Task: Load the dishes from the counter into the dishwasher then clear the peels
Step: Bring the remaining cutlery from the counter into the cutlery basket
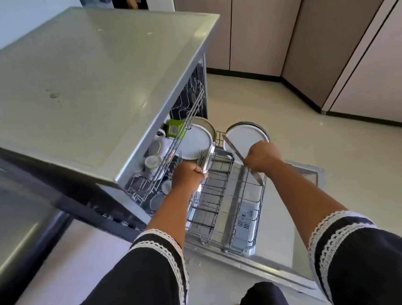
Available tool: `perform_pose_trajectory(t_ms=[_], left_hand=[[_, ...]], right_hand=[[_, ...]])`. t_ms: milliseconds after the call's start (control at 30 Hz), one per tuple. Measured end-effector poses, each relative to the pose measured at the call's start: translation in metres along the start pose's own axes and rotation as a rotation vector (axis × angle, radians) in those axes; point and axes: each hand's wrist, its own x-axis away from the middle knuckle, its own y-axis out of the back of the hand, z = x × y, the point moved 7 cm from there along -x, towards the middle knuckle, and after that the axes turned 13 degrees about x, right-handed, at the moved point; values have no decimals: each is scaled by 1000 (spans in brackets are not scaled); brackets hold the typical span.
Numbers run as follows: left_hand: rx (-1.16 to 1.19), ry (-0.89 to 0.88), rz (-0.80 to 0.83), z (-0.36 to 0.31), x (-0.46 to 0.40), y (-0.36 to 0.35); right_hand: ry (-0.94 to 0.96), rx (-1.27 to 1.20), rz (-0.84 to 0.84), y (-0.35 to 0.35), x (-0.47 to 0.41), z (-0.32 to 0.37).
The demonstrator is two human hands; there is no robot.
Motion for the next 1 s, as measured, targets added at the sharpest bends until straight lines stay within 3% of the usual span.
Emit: perform_pose_trajectory(t_ms=[233, 500, 767, 1000], left_hand=[[-129, -99, -3, 94, -81, -51], [-283, -219, -42, 191, -149, -87], [-329, -254, -53, 249, -159, -97], [-389, -327, -81, 249, -167, -94]], right_hand=[[52, 101, 5, -140, -75, -1], [73, 71, -174, -231, -157, 24], [102, -19, -268, -291, -171, 53], [121, -129, -333, -296, -182, 66]])
